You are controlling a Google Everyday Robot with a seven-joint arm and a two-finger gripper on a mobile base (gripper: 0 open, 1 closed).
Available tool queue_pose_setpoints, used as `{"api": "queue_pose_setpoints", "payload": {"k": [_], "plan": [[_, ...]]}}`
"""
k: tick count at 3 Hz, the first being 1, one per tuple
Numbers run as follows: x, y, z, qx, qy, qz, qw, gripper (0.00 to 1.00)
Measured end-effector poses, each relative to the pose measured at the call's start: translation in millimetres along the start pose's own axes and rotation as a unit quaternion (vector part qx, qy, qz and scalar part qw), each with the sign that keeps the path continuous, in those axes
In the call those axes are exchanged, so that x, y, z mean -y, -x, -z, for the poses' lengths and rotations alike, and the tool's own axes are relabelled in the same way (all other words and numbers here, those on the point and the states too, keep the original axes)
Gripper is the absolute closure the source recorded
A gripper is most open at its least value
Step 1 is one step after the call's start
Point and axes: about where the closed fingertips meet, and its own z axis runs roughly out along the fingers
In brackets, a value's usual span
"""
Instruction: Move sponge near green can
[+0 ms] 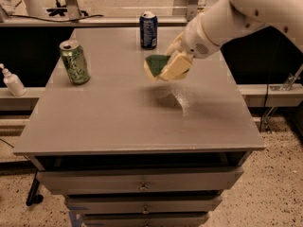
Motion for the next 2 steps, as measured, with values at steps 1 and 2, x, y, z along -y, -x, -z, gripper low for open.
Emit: {"api": "queue_pose_setpoints", "payload": {"k": [1,2], "plan": [[-5.4,48.5,-40.9,0.010,0.011,0.022,0.9996,1.00],[1.0,83.9,-85.5,0.012,0.015,0.029,0.9994,1.00]]}}
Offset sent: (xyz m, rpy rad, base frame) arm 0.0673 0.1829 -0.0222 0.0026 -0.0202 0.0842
